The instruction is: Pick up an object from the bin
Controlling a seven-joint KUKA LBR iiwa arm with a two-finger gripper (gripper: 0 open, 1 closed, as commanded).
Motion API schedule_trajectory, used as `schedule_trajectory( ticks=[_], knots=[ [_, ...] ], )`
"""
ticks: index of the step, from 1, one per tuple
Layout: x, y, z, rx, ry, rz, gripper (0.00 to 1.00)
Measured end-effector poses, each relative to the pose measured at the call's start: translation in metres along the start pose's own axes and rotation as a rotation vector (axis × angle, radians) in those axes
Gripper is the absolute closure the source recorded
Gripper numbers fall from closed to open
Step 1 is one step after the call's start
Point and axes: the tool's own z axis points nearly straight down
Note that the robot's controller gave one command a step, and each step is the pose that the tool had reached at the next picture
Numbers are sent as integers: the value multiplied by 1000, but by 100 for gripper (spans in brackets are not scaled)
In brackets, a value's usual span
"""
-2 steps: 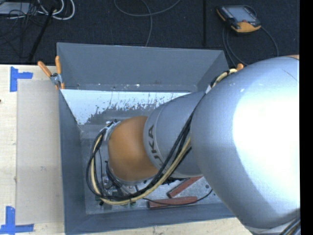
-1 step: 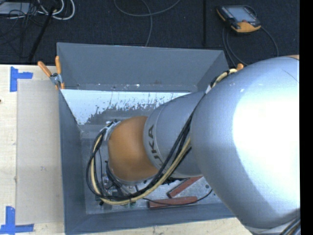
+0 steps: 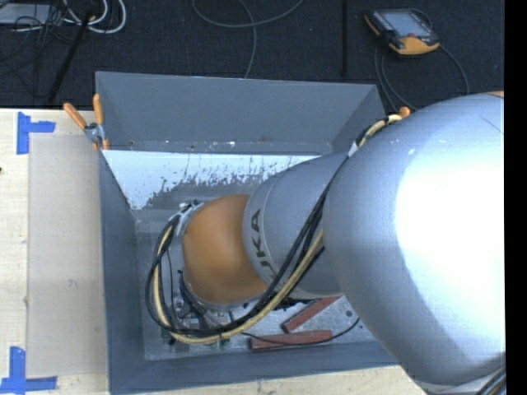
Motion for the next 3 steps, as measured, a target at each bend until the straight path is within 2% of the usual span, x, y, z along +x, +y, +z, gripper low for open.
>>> schedule_trajectory(
  ticks=[1,3],
  knots=[
    [2,-1,-16,3,7,1,100],
    [1,-1,-62,2,3,2,100]
  ],
)
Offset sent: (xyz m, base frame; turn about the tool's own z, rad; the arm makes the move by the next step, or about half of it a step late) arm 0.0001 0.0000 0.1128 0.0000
